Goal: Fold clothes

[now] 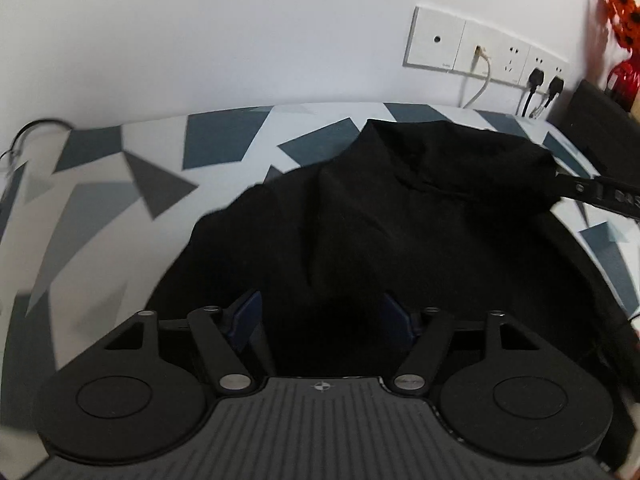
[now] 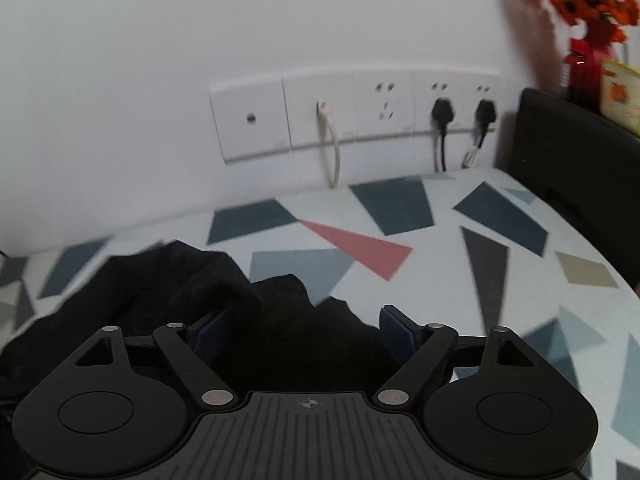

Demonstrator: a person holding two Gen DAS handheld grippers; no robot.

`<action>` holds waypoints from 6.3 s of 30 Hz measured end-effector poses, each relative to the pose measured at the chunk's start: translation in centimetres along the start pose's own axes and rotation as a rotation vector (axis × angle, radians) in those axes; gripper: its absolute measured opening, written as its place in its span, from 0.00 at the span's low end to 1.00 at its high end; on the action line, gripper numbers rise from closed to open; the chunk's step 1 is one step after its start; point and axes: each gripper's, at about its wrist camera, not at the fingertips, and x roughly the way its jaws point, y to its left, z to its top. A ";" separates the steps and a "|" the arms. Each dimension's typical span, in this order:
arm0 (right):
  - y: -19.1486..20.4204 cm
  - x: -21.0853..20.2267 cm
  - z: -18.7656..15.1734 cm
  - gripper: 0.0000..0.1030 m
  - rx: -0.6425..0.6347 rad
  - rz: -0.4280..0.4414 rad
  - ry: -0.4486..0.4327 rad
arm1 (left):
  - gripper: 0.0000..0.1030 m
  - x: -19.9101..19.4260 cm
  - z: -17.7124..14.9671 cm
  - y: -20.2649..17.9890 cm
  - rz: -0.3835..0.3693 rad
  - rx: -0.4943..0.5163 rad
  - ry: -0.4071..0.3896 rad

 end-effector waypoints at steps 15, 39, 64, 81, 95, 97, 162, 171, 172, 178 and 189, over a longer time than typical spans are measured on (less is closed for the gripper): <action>-0.2 -3.8 -6.1 0.62 -0.333 0.264 0.138 | 0.67 -1.7 -8.3 -8.0 0.099 0.032 0.045; -3.2 -10.0 -8.8 0.11 -0.424 0.414 0.342 | 0.24 -5.9 -12.6 -9.2 0.082 0.052 0.107; 1.2 -5.6 9.2 0.48 -0.430 0.266 0.163 | 0.56 -4.2 0.4 -6.7 0.028 0.461 -0.036; 5.4 -0.7 4.1 0.06 -0.556 0.148 0.276 | 0.07 2.2 3.1 -1.0 -0.150 0.428 -0.020; -1.1 9.1 13.6 0.47 -0.042 0.075 0.017 | 0.90 5.7 11.8 2.7 0.222 0.207 -0.186; -1.0 9.1 12.1 0.47 -0.099 0.096 0.049 | 0.90 6.4 9.8 3.4 0.192 0.198 -0.083; 17.6 -2.5 -6.3 0.05 -0.421 0.701 0.496 | 0.89 -6.8 -10.2 5.2 0.061 0.145 0.045; 13.2 -1.4 0.0 0.04 -0.143 0.597 0.222 | 0.89 -6.1 -9.9 4.5 0.046 0.151 0.054; 12.5 -0.9 0.7 0.04 -0.133 0.552 0.188 | 0.89 -6.0 -9.9 4.4 0.045 0.159 0.055; 7.8 1.5 2.6 0.27 0.030 0.316 0.149 | 0.89 -5.2 -9.7 3.7 0.042 0.193 0.054; 10.8 -0.2 -4.7 0.41 -0.220 0.343 0.370 | 0.89 -3.7 -8.3 3.2 0.016 0.195 0.057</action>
